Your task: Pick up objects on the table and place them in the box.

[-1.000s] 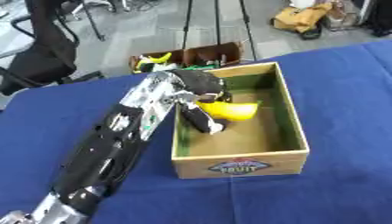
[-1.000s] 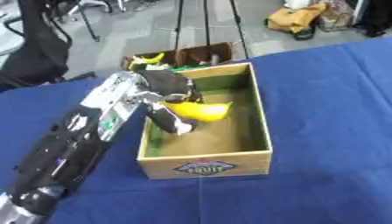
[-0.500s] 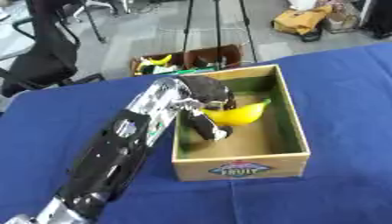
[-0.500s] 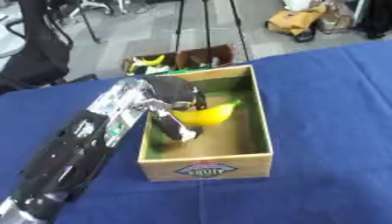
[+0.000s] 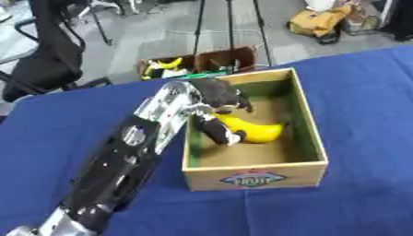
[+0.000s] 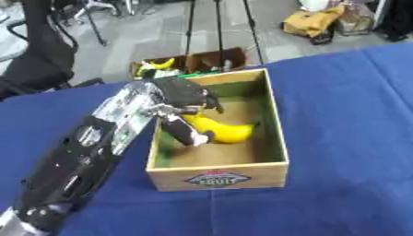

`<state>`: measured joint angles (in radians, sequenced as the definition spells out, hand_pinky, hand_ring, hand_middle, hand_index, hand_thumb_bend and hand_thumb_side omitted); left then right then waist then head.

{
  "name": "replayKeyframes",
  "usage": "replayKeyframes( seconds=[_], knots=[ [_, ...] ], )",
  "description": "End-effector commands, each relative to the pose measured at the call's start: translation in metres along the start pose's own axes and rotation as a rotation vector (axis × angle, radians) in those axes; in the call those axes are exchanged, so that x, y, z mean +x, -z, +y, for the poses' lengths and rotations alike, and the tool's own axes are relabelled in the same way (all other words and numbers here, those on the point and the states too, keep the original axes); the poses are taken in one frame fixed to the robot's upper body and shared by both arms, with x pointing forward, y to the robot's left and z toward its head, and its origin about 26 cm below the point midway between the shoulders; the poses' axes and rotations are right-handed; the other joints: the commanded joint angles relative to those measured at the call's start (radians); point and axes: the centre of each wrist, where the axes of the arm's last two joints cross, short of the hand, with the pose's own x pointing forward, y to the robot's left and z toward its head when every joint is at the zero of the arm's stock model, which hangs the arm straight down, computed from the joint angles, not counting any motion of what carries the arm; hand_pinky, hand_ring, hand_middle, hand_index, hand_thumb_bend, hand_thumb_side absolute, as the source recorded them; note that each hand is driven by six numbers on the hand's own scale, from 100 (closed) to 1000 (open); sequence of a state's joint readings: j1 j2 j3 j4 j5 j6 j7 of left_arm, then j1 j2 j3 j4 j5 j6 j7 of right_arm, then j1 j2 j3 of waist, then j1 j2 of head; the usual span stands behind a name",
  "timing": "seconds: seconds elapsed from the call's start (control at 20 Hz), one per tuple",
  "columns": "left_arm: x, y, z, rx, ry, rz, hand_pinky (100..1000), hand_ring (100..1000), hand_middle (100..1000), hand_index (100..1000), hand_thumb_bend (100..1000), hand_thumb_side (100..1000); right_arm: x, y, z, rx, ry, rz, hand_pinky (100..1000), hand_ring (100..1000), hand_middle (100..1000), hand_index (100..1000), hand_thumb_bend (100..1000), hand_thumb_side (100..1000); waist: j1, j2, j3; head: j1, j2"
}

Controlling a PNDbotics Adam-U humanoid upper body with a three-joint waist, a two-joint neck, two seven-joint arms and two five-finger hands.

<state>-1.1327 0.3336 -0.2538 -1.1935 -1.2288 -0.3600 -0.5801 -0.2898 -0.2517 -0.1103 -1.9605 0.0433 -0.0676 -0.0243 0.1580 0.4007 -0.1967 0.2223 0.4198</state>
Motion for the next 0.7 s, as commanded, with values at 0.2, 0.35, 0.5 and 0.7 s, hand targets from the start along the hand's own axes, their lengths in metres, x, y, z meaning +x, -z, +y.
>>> replayKeyframes(
  seconds=[0.2, 0.35, 0.5, 0.7],
  knots=[
    [-0.012, -0.032, 0.027, 0.237, -0.016, 0.019, 578, 767, 750, 849, 155, 764, 0.005, 0.001, -0.005, -0.006, -0.015, -0.017, 395, 510, 426, 776, 100, 875, -0.013, -0.038, 0.019, -0.023, 0.026],
    [-0.019, -0.067, 0.042, 0.429, -0.095, 0.013, 526, 740, 714, 815, 100, 792, 0.004, -0.001, -0.006, -0.017, -0.018, -0.011, 395, 510, 426, 775, 100, 874, -0.017, -0.045, 0.034, -0.042, 0.052],
    [-0.021, -0.098, 0.047, 0.612, -0.252, -0.018, 464, 714, 683, 800, 100, 843, 0.004, -0.002, -0.006, -0.027, -0.016, -0.007, 394, 510, 427, 775, 100, 874, -0.023, -0.054, 0.049, -0.050, 0.076],
    [-0.021, -0.130, 0.045, 0.772, -0.491, -0.083, 423, 692, 652, 776, 100, 852, 0.003, -0.003, -0.006, -0.039, -0.013, -0.003, 394, 509, 427, 774, 100, 876, -0.035, -0.063, 0.067, -0.049, 0.094]
  ],
)
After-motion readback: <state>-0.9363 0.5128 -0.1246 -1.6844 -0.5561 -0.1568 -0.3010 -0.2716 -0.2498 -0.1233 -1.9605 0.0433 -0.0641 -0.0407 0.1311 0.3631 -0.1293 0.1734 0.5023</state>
